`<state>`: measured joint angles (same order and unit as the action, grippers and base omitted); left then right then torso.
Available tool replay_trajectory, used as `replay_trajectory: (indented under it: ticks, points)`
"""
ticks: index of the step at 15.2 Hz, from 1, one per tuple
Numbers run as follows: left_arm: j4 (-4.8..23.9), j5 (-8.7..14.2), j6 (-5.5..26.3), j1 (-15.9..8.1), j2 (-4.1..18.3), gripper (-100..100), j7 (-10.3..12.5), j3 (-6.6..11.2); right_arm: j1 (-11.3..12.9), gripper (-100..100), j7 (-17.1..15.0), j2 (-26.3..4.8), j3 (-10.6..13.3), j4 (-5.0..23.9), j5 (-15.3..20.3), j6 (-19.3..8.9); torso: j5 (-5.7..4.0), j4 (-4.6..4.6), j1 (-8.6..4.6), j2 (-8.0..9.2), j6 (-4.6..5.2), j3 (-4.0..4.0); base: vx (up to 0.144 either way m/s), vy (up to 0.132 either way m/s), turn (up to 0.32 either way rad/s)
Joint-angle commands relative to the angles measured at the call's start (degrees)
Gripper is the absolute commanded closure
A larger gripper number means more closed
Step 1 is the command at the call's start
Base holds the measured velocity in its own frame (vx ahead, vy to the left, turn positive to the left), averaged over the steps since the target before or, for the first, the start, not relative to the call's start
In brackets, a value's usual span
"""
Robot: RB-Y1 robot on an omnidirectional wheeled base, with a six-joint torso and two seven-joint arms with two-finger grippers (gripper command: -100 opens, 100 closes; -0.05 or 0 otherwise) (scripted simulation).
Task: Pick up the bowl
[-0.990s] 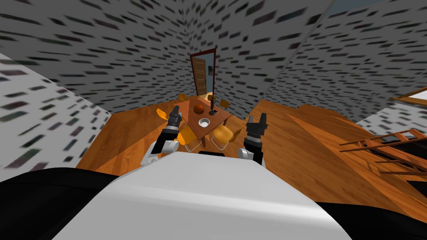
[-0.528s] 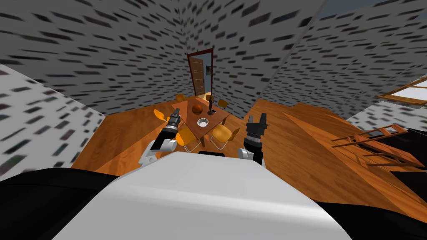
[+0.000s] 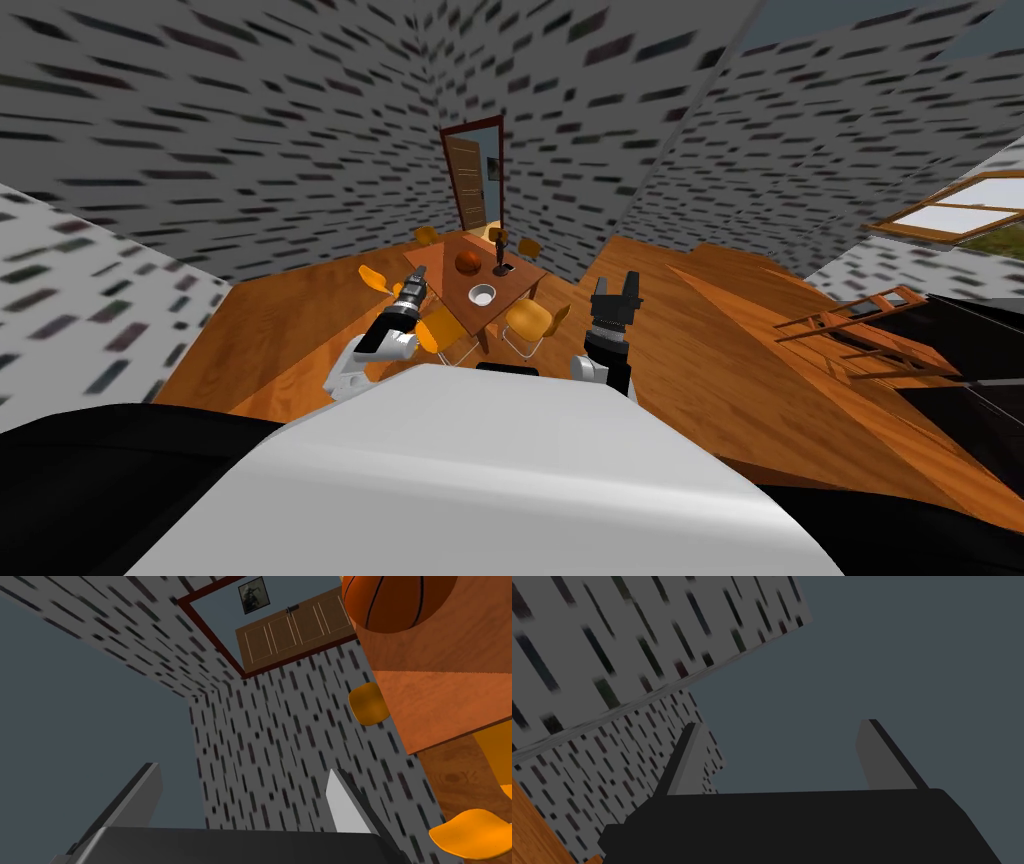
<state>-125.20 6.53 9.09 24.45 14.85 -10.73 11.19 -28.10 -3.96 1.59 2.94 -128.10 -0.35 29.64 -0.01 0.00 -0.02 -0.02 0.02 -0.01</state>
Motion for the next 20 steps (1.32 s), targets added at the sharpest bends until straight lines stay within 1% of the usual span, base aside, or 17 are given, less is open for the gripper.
replay_trajectory:
  ticks: [1,2,4,5,6,7,8,9,10,11,12,13,14,16,17,19,20]
  points:
    - [1.16,0.31,2.66,-0.50,0.04,-100,-0.17,0.79,0.00,0,0.00,0.00,0.00,0.00,0.00,0.00,0.00,0.00,0.00,0.00,0.00,0.00,0.005,-0.012,-0.104]
    - [2.40,0.92,4.10,-1.02,0.22,-100,-0.23,2.06,0.00,0,0.00,0.00,0.00,0.00,0.00,0.00,0.00,0.00,-0.01,-0.01,0.00,0.00,0.009,-0.016,-0.134]
    - [2.40,0.92,5.69,-1.02,0.22,-100,-0.23,2.06,0.00,0,0.00,0.00,0.00,0.00,0.00,0.00,0.00,-0.01,-0.02,-0.03,0.00,-0.02,0.009,-0.012,-0.068]
    - [3.69,1.54,7.63,-1.54,0.29,-100,-0.24,3.31,0.00,0,0.00,0.00,0.00,0.00,0.00,0.00,0.00,-0.01,-0.01,-0.03,-0.01,-0.02,0.011,-0.013,-0.097]
    - [3.69,1.54,8.70,-1.54,0.29,-100,-0.24,3.31,0.00,0,0.00,0.00,0.00,0.00,0.00,0.00,0.00,-0.01,-0.01,-0.03,0.00,-0.02,0.012,-0.012,-0.112]
    - [5.02,2.17,10.12,-2.07,0.27,-100,-0.21,4.55,0.00,0,0.00,0.00,0.00,0.00,0.00,0.00,0.00,-0.01,-0.01,-0.04,0.00,-0.02,0.014,-0.014,-0.153]
    - [5.02,2.17,11.40,-2.07,0.27,-100,-0.21,4.55,0.00,0,0.00,0.00,0.00,0.00,0.00,0.00,0.00,-0.01,-0.01,-0.05,0.01,-0.03,0.015,-0.013,-0.136]
    - [6.41,2.80,13.01,-2.60,0.16,-100,-0.13,5.76,0.00,0,0.00,0.00,0.00,0.00,0.00,0.00,0.00,-0.01,-0.01,-0.05,0.00,-0.03,0.021,-0.014,-0.179]
    - [6.41,2.80,14.67,-2.60,0.16,-100,-0.13,5.76,0.00,0,0.00,0.00,0.00,0.00,0.00,0.00,0.00,-0.02,-0.02,-0.08,0.02,-0.04,0.024,-0.011,-0.137]
    - [6.41,2.80,14.67,-2.60,0.16,-100,-0.13,5.76,0.00,0,0.00,0.00,0.00,0.00,0.00,0.00,0.00,-0.02,-0.01,-0.08,-0.01,-0.05,0.018,-0.005,-0.025]
    - [7.82,3.43,16.79,-3.12,-0.02,-100,0.00,6.95,-0.01,0,0.00,0.00,0.00,0.00,0.00,0.00,0.00,-0.02,0.00,-0.07,-0.02,-0.04,0.024,-0.010,-0.113]
    - [7.82,3.43,17.60,-3.12,-0.02,-100,0.00,6.95,0.00,0,0.00,0.00,0.00,0.00,0.00,0.00,0.00,-0.02,0.00,-0.08,0.00,-0.05,0.028,-0.008,-0.145]
    - [9.27,4.06,18.97,-3.65,-0.26,-100,0.17,8.11,0.00,0,0.00,0.00,0.00,0.00,0.00,0.00,0.00,-0.02,0.00,-0.09,0.00,-0.05,0.032,-0.008,-0.203]
    - [9.27,4.06,20.47,-3.65,-0.26,-100,0.17,8.11,0.00,0,0.00,0.00,0.00,0.00,0.00,0.00,0.01,-0.03,0.01,-0.12,0.00,-0.07,0.025,-0.003,-0.083]
    - [10.75,4.68,22.21,-4.16,-0.53,-100,0.38,9.22,-0.01,0,0.00,0.00,-0.01,0.00,0.00,0.00,0.01,-0.03,0.02,-0.10,-0.02,-0.06,0.029,-0.008,-0.103]
    - [10.75,4.68,23.26,-4.16,-0.53,-100,0.38,9.22,0.00,0,0.00,0.00,0.00,0.00,0.00,0.00,0.00,-0.03,0.01,-0.11,0.00,-0.06,0.025,-0.004,-0.088]
    - [12.25,5.30,25.27,-4.67,-0.84,-100,0.63,10.29,-0.01,0,0.00,0.00,0.00,0.00,0.00,0.00,0.00,-0.02,0.01,-0.09,-0.01,-0.06,0.028,-0.002,-0.167]
